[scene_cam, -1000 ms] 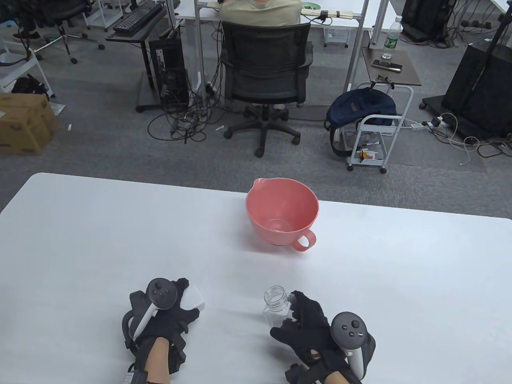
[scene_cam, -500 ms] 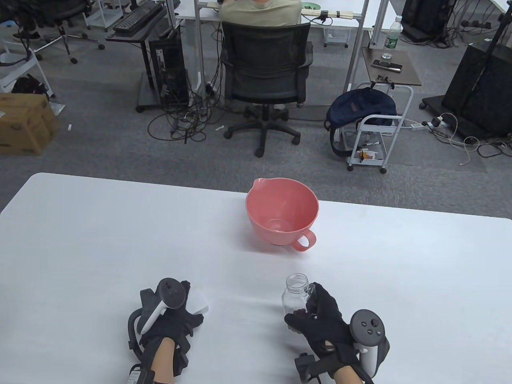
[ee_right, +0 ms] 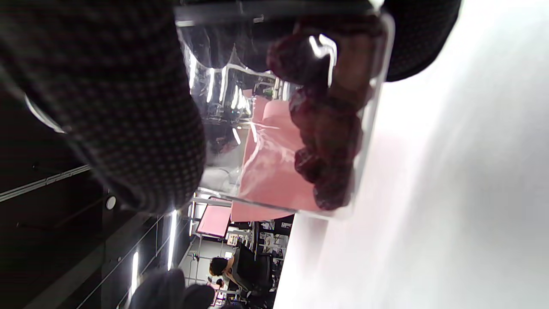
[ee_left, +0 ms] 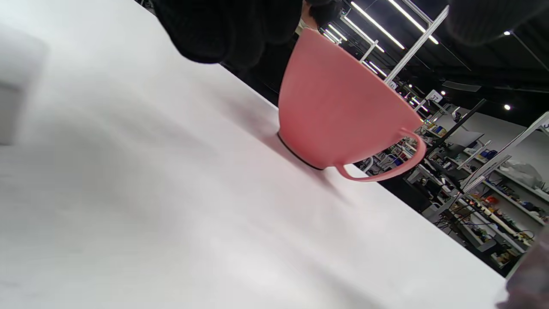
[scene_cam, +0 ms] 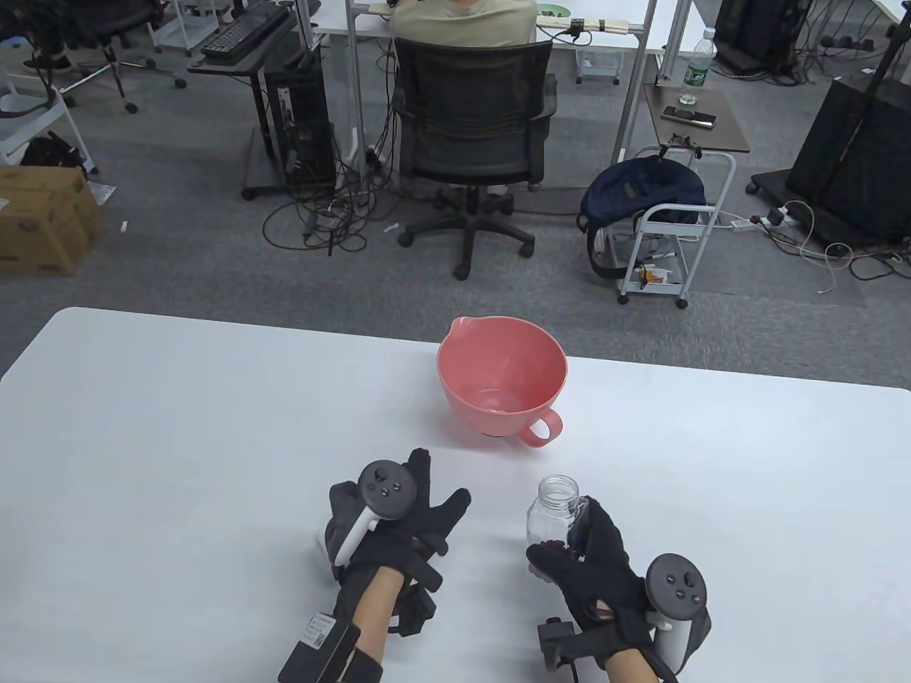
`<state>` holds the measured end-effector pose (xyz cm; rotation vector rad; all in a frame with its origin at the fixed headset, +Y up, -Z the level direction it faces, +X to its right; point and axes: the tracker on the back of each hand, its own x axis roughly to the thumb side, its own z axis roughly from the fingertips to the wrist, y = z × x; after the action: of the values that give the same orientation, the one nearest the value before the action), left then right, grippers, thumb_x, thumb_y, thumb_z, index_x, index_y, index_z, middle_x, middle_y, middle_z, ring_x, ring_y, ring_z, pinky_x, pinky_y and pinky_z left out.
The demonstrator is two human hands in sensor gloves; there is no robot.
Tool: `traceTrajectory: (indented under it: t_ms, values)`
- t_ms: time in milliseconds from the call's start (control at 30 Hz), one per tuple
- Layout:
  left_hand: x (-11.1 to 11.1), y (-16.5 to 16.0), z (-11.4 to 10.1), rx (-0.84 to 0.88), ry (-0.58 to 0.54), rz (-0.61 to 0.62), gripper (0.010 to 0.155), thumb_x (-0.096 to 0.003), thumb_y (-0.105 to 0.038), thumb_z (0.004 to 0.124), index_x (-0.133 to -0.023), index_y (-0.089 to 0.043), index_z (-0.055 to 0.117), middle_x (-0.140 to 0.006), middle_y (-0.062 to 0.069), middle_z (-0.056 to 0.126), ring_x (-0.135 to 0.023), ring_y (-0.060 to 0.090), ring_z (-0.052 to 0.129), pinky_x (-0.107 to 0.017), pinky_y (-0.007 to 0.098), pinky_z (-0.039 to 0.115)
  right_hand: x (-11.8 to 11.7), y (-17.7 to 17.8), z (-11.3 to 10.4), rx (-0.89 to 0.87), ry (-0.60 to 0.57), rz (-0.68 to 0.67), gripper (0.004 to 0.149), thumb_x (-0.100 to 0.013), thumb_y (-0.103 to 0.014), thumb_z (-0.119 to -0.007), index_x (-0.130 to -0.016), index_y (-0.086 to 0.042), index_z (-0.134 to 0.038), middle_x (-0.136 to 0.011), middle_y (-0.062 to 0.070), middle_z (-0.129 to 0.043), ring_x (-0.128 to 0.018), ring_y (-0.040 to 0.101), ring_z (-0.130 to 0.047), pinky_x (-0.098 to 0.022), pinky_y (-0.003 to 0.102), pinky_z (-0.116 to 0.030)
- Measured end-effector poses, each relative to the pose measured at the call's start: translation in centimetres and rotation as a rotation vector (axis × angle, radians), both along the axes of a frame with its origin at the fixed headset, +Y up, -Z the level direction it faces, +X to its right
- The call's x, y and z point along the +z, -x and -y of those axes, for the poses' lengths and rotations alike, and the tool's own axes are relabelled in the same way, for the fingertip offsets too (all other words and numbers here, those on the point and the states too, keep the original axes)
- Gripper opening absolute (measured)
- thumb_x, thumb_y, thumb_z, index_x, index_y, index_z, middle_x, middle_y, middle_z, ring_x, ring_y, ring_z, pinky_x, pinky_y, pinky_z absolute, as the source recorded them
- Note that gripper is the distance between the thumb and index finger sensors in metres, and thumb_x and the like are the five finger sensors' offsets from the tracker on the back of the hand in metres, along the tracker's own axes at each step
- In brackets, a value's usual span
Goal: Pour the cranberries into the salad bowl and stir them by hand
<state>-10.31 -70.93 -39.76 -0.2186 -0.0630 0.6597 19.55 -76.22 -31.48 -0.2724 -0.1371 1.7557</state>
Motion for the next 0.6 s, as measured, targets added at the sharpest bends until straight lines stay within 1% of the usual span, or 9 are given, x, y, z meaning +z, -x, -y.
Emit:
traceTrajectory:
  t_ms: [33,133,233,333,433,533,600]
  values:
    - [-0.7,-0.7,-0.3,0.016,0.009,-0.013,0.094,-0.055,-0.084,0.061,-0.117,-0.027,0.018,-0.124,0.008,0.044,-0.105,0.032,0.07,-0.075,0.039,0.069,0.0,-0.1,0.0,0.002,0.001,0.003,0.094,-0.025,-0.05,-0.111,-0.101,-0.037,-0.058,-0.101,-0.001,-0.065,-0.09,0.03,-0.073,-0.058,0.055,-0.078]
    - [-2.2,-2.3,-0.9,0.032,0.046,-0.042,0.097,-0.0562,-0.086,0.055,-0.115,-0.024,0.011,-0.125,0.009,0.04,-0.104,0.03,0.073,-0.075,0.036,0.071,-0.1,-0.4,-0.1,-0.004,-0.003,0.019,0.094,-0.025,-0.05,-0.111,-0.101,-0.037,-0.058,-0.102,-0.002,-0.065,-0.09,0.03,-0.073,-0.058,0.055,-0.078]
    - [-3.6,-3.3,-1.0,0.054,0.081,-0.075,0.1,-0.0571,-0.087,0.051,-0.113,-0.019,0.003,-0.125,0.013,0.034,-0.104,0.029,0.075,-0.074,0.034,0.073,-0.2,-0.5,-0.1,-0.01,-0.003,0.024,0.094,-0.025,-0.05,-0.111,-0.101,-0.037,-0.058,-0.102,-0.002,-0.065,-0.09,0.03,-0.073,-0.058,0.055,-0.078]
    - [-5.2,-4.3,-0.9,0.077,0.123,-0.108,0.102,-0.0581,-0.088,0.048,-0.11,-0.016,-0.002,-0.124,0.016,0.029,-0.104,0.028,0.076,-0.074,0.032,0.075,-0.3,-0.7,0.0,-0.013,0.003,0.03,0.094,-0.025,-0.05,-0.111,-0.101,-0.037,-0.058,-0.101,-0.002,-0.065,-0.09,0.03,-0.073,-0.058,0.055,-0.078]
    - [-6.6,-4.8,-0.6,0.06,0.133,-0.145,0.103,-0.0589,-0.087,0.048,-0.109,-0.014,-0.004,-0.124,0.018,0.026,-0.104,0.027,0.077,-0.074,0.03,0.077,-0.4,-0.8,0.2,-0.025,0.011,0.036,0.094,-0.025,-0.05,-0.111,-0.101,-0.037,-0.058,-0.102,-0.002,-0.065,-0.09,0.03,-0.073,-0.058,0.055,-0.078]
    - [-8.1,-5.1,-0.1,0.032,0.152,-0.181,0.103,-0.0592,-0.087,0.048,-0.108,-0.014,-0.006,-0.123,0.019,0.028,-0.103,0.025,0.08,-0.072,0.028,0.08,-0.5,-0.9,0.3,-0.027,0.015,0.04,0.094,-0.025,-0.05,-0.111,-0.101,-0.037,-0.058,-0.101,-0.002,-0.065,-0.09,0.03,-0.073,-0.058,0.055,-0.078]
    - [-9.0,-5.0,0.4,0.043,0.168,-0.208,0.103,-0.0592,-0.087,0.048,-0.107,-0.013,-0.006,-0.123,0.019,0.028,-0.101,0.023,0.083,-0.071,0.025,0.082,-0.4,-0.9,0.2,-0.027,0.017,0.042,0.094,-0.025,-0.05,-0.111,-0.101,-0.037,-0.058,-0.101,-0.002,-0.065,-0.09,0.03,-0.073,-0.058,0.055,-0.078]
